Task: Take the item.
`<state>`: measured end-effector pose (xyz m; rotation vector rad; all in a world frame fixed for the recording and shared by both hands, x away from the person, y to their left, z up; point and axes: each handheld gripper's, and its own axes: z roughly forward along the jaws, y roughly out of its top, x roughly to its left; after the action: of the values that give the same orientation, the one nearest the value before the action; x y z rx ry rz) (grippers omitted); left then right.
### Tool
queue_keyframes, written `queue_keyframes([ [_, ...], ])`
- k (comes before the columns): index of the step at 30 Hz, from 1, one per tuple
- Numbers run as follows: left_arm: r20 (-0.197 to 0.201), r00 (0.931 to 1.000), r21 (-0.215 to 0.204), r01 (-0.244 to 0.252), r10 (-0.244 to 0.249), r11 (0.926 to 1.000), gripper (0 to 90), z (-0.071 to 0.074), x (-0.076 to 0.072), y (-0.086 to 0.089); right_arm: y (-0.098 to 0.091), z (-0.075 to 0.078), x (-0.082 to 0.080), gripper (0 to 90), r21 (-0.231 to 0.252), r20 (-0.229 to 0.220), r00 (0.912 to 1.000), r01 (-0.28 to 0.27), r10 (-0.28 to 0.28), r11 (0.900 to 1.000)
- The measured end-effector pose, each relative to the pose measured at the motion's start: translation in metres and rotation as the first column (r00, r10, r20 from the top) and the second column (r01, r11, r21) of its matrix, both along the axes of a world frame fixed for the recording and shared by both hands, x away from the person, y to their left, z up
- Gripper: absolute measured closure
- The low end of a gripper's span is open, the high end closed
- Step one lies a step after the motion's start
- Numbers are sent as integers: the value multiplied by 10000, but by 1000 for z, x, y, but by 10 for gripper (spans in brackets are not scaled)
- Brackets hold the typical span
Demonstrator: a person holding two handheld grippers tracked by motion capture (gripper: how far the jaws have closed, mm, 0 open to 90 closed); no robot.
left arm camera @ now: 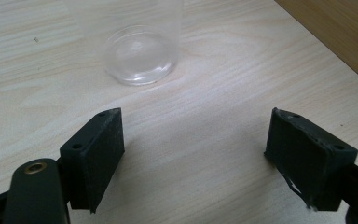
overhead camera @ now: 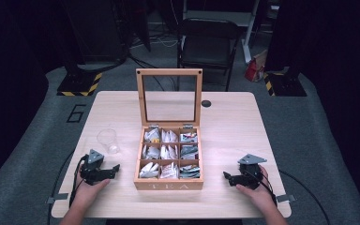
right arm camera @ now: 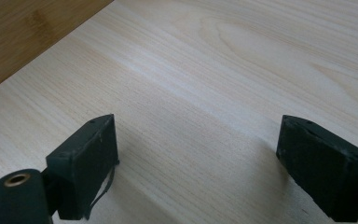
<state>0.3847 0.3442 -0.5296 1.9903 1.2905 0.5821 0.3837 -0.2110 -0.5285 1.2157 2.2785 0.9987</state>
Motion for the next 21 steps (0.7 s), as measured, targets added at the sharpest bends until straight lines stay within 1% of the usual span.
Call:
queue_keyframes([
  [9, 16, 10000, -66, -21, 21, 10000, 191, 0, 0, -1, 0, 0, 0, 117, 21, -14, 10000, 24, -24, 10000],
  [15, 4, 10000, 16, 21, -21, 10000, 192, 0, 1, 0, 0, 0, 0, 117, 0, 2, 10000, 1, -1, 10000],
  [17, 7, 10000, 2, 14, -14, 10000, 192, 0, 1, 0, 0, 0, 0, 117, 4, 3, 10000, 0, 0, 10000],
  [19, 96, 9999, -65, -64, 65, 10000, 194, -1, 1, -1, 0, 0, 0, 117, 3, 2, 10000, 3, -3, 10000],
  [21, 23, 10000, -118, -63, 63, 9999, 197, 0, 0, -1, 0, 0, 0, 117, 6, -1, 10000, 6, -6, 10000],
])
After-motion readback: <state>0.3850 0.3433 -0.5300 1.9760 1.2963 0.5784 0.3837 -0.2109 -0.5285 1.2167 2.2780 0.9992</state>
